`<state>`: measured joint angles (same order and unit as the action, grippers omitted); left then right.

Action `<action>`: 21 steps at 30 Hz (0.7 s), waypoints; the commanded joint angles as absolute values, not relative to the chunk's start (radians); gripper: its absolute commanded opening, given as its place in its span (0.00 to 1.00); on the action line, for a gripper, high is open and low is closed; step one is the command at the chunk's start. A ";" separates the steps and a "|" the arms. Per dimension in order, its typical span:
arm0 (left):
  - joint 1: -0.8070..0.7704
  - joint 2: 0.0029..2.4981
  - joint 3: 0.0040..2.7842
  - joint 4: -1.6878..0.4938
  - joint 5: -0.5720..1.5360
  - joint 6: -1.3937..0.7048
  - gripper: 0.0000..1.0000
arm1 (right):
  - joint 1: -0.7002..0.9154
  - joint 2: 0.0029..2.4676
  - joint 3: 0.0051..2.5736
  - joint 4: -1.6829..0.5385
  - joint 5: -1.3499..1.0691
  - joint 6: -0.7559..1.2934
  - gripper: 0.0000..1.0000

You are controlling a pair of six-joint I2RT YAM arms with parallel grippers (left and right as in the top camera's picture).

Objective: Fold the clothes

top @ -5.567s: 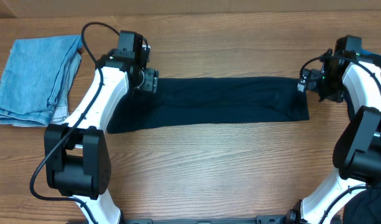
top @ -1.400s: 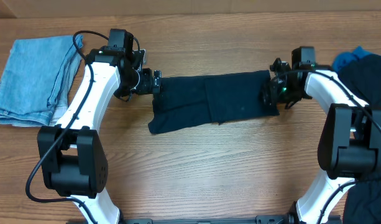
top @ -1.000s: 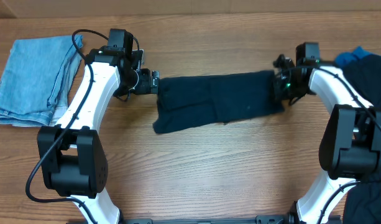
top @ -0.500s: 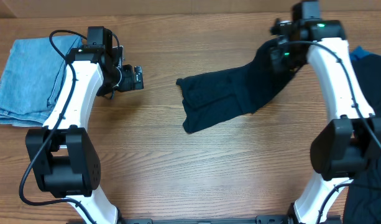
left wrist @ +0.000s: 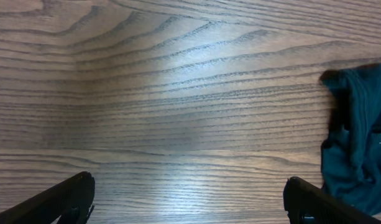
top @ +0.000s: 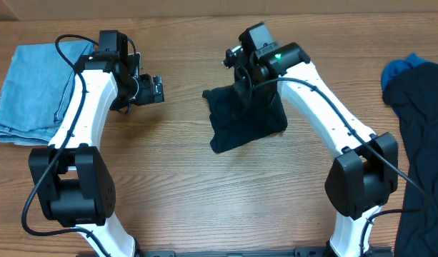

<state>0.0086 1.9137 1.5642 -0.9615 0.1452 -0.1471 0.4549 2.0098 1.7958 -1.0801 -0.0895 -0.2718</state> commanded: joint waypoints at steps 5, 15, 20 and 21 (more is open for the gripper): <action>0.015 1.911 1.587 -0.962 0.138 -0.127 1.00 | 0.510 2.011 1.727 -1.022 -0.099 -0.278 0.13; 0.015 1.911 1.587 -0.960 0.138 -0.127 1.00 | 0.518 2.011 1.727 -1.026 -0.133 -0.277 0.54; 0.015 1.911 1.587 -0.939 0.163 -0.127 1.00 | 0.518 2.011 1.729 -1.042 -0.142 -0.277 1.00; 0.014 1.911 1.587 -0.933 0.196 -0.127 0.97 | 0.515 2.011 1.736 -1.042 -0.126 -0.276 1.00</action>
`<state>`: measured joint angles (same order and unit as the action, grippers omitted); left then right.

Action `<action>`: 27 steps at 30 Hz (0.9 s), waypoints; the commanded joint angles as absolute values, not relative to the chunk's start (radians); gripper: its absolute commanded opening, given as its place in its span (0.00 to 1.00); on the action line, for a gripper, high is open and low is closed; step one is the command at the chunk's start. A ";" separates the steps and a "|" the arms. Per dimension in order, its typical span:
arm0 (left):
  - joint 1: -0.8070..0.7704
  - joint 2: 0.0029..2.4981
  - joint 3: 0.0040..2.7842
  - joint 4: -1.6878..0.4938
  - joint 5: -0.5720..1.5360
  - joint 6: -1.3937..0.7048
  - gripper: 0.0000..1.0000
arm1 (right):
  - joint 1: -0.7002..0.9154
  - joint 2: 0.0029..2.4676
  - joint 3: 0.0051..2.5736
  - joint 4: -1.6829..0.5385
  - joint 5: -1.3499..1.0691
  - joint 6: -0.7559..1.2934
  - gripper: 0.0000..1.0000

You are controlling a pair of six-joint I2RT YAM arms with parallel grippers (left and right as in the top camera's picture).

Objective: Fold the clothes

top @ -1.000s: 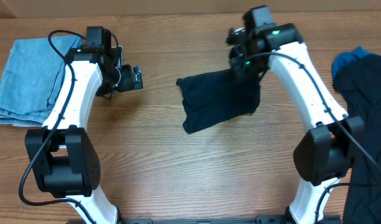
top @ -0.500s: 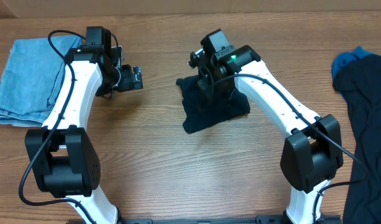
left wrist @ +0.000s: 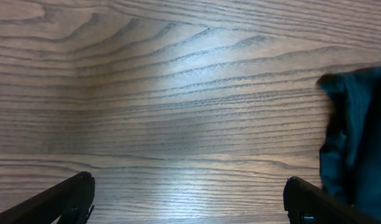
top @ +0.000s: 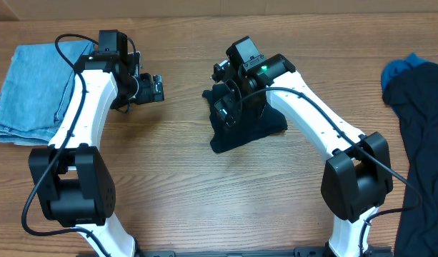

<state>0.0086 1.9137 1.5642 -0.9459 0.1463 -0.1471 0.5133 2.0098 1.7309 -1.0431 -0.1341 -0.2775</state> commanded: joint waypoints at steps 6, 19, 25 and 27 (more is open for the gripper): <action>-0.099 1.911 1.587 -0.773 0.610 -0.094 0.74 | 0.414 2.011 1.765 -1.038 -0.038 -0.060 0.56; -0.445 2.052 1.587 -0.579 0.123 -0.153 0.05 | 0.287 2.011 1.555 -1.013 -0.106 0.032 0.04; -0.413 2.171 1.588 -0.524 0.160 -0.150 0.09 | 0.262 2.011 1.409 -0.908 -0.106 0.033 0.04; -0.397 2.171 1.587 -0.526 0.170 -0.175 0.10 | 0.259 2.011 1.330 -0.838 -0.106 0.036 0.04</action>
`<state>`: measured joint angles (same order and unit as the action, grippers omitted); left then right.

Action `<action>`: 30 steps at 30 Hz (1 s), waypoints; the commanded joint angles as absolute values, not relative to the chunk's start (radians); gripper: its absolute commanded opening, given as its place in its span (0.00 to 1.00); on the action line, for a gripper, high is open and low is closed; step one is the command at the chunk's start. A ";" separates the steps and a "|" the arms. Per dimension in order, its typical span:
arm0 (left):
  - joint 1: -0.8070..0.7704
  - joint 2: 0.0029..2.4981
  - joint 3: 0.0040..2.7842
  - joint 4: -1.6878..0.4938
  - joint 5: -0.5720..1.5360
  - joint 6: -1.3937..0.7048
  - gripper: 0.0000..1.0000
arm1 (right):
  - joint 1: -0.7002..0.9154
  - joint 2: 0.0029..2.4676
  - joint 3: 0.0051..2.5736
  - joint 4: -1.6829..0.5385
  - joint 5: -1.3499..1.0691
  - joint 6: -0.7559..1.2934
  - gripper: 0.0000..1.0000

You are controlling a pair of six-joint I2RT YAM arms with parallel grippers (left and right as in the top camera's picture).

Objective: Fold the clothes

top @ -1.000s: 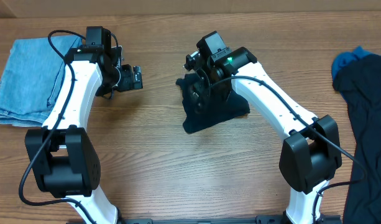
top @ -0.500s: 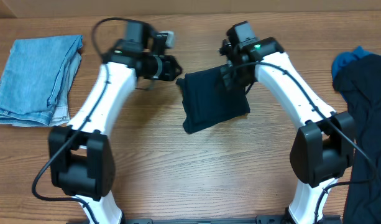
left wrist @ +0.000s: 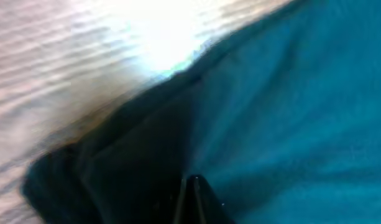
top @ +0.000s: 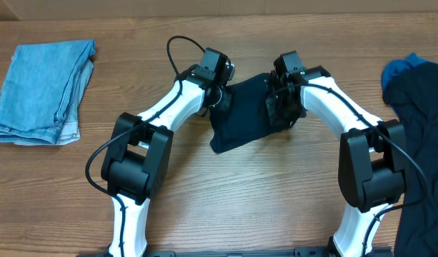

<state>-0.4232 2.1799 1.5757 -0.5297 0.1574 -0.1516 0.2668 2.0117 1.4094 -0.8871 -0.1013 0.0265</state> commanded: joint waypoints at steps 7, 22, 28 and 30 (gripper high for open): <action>-0.372 2.158 1.621 -0.550 0.185 -0.213 0.04 | 0.260 2.009 1.251 -0.744 -0.107 0.039 0.04; -0.428 2.062 1.779 -0.973 0.282 -0.210 0.04 | 0.252 2.009 1.624 -0.851 -0.105 0.038 0.13; -0.447 2.176 1.768 -0.976 0.319 -0.301 0.04 | 0.228 2.075 1.623 -0.766 -0.087 0.037 0.13; -0.447 2.225 1.768 -0.990 0.329 -0.319 0.10 | 0.223 2.126 1.623 -0.761 -0.087 0.030 0.13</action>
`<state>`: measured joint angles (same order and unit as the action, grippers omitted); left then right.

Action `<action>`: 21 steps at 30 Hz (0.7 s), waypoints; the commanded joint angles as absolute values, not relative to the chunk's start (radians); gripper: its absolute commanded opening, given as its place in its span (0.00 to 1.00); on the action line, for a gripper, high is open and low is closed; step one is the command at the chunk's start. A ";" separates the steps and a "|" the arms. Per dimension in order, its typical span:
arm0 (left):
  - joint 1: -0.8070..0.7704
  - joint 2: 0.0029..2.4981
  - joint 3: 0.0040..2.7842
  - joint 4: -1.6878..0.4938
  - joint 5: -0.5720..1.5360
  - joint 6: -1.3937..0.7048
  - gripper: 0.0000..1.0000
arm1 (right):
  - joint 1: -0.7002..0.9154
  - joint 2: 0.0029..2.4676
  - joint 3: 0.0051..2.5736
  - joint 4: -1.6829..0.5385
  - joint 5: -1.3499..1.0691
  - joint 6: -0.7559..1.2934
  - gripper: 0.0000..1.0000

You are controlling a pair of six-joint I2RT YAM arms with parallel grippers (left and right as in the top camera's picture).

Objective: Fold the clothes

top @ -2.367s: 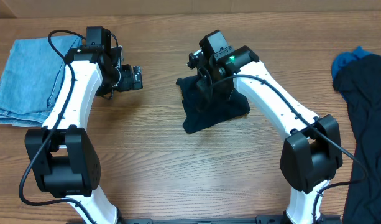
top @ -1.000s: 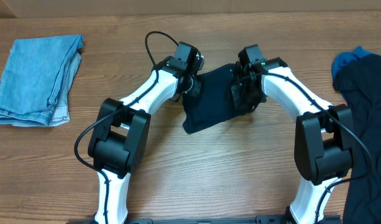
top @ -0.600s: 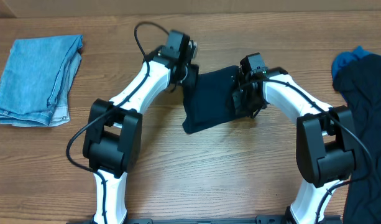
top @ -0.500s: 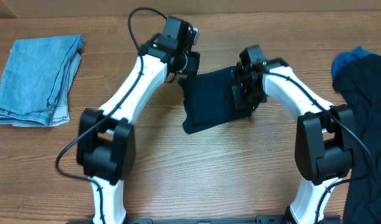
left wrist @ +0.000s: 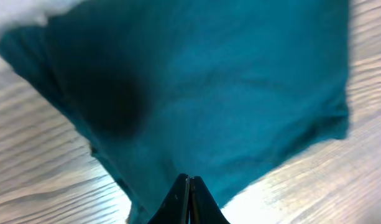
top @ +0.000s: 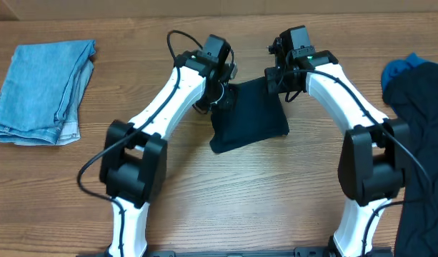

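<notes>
A dark teal garment lies folded into a rough square at the table's middle; the left wrist view shows it spread flat on the wood. My left gripper is at its far left corner. Its fingers are pressed together over the cloth, and no fabric shows between them. My right gripper hangs at the far right corner of the garment. From overhead its jaws are too small to read.
A folded light-blue denim piece lies at the far left. At the right edge sits a heap of dark clothing, with a bright blue cloth at its far end. Bare wood runs along the table's near side.
The left wrist camera was close against the garment's corner and now sees most of the garment from farther off. My right gripper was at the garment's right edge and is now at its far right corner.
My left gripper first stood open well left of the garment while the right gripper worked on the cloth's far side, then its left part. Then the left gripper was shut at the garment's far left corner, the right at its right edge. Now both are at the far corners.
</notes>
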<state>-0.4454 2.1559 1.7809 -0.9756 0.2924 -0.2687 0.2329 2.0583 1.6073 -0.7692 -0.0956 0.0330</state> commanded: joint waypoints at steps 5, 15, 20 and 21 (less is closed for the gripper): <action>-0.446 2.300 1.768 -1.024 0.341 -0.321 0.04 | 0.222 2.217 1.623 -0.749 -0.091 0.030 0.14; -0.437 2.128 1.927 -1.029 0.202 -0.292 0.06 | 0.223 2.061 1.799 -1.034 -0.103 0.039 0.05; -0.439 2.166 1.860 -1.013 0.202 -0.292 0.08 | 0.223 2.056 1.735 -1.160 -0.133 0.038 0.05; -0.439 2.188 1.855 -1.014 0.202 -0.292 0.09 | 0.223 2.056 1.692 -1.131 -0.133 0.038 0.05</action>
<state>-0.4427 2.1365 1.8828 -1.0172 0.2226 -0.3077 0.2234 2.0693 1.7626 -1.1625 -0.1207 0.0338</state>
